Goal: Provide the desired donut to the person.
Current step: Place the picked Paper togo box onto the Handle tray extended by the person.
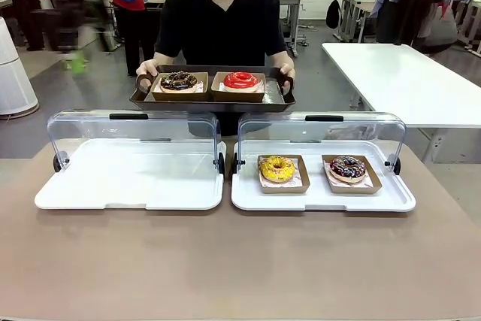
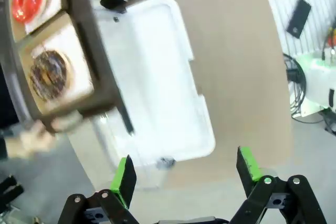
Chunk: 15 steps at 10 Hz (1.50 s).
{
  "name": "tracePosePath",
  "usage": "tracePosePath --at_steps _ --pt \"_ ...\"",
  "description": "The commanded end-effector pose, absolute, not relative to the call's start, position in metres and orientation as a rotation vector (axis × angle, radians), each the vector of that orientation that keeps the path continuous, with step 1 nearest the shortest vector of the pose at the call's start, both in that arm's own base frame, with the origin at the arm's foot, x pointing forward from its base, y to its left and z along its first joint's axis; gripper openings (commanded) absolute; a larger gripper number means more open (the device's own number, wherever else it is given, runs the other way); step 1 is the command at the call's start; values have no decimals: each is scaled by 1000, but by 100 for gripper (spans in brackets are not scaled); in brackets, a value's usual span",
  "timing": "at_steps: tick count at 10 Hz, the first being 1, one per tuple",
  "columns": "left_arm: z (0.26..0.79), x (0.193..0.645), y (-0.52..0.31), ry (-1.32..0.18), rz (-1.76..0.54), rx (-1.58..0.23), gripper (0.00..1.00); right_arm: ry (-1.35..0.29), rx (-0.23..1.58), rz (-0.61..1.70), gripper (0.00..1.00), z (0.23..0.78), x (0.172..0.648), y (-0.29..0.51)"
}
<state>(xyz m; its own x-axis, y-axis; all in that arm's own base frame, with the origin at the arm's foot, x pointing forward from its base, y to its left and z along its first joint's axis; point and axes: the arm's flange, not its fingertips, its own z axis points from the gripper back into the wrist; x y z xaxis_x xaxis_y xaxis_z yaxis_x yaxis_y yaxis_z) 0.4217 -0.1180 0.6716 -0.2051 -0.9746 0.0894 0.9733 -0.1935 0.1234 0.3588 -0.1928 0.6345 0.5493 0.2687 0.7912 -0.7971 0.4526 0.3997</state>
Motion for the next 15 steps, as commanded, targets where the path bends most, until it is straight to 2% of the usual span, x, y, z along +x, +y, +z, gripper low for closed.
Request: tracePosePath --at_steps 1,3,6,8,9,10,15 --pt "642 391 -58 -200 -1736 5 100 -734 876 736 100 635 359 -191" --pt "615 369 -24 -178 -1744 -32 100 -734 876 736 100 635 359 -191" --pt "573 363 3 -148 -1704 -34 100 -734 876 736 100 635 359 -191" --pt "566 368 5 -160 -1668 -23 100 -734 876 736 100 635 359 -191" --pt "560 369 -1 -103 -1638 8 100 -734 876 736 100 635 359 -191" --pt "566 367 6 -143 -1689 -47 100 -734 876 736 100 635 359 -191" --pt "564 368 5 -135 -1680 -36 100 -734 876 736 100 635 359 -191"
